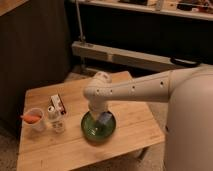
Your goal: Place the white sponge in the ceramic bowl
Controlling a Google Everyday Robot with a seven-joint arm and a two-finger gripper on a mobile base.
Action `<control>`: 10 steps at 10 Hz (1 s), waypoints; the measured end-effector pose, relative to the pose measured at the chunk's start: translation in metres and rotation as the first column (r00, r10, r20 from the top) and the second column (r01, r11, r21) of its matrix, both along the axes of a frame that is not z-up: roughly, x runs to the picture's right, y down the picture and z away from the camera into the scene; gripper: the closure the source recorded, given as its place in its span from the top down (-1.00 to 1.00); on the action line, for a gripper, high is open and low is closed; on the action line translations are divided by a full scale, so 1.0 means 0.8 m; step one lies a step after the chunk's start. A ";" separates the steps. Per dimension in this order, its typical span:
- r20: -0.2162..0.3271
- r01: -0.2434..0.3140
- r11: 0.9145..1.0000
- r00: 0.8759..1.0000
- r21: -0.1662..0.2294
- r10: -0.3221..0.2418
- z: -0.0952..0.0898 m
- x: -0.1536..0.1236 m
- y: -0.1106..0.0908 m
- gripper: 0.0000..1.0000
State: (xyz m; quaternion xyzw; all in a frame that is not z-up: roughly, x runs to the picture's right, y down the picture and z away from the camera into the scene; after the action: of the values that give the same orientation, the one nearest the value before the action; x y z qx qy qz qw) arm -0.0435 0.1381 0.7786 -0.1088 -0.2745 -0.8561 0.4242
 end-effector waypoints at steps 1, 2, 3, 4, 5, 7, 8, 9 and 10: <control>-0.016 0.015 1.000 1.000 -0.019 -0.015 0.008 0.001 0.011 -0.99; -0.028 0.025 0.999 0.999 -0.032 -0.026 0.015 0.000 0.021 -0.93; -0.050 0.030 0.998 0.998 -0.049 -0.033 0.022 0.007 0.035 -0.71; -0.061 0.035 0.998 0.997 -0.052 -0.038 0.025 0.016 0.042 -0.52; -0.057 0.040 0.998 0.997 -0.055 -0.043 0.023 0.014 0.045 -0.31; -0.017 0.052 0.997 0.998 -0.063 -0.053 0.017 -0.010 0.053 0.09; 0.015 0.059 0.996 0.998 -0.071 -0.058 0.012 -0.024 0.058 0.27; 0.047 0.065 0.994 0.997 -0.086 -0.061 0.008 -0.037 0.063 0.45; 0.075 0.080 0.992 0.995 -0.098 -0.073 0.004 -0.049 0.068 0.59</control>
State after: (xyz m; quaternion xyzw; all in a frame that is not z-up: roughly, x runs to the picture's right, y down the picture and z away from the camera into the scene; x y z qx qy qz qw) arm -0.0830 0.1924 0.7817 -0.1101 -0.3280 -0.8601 0.3749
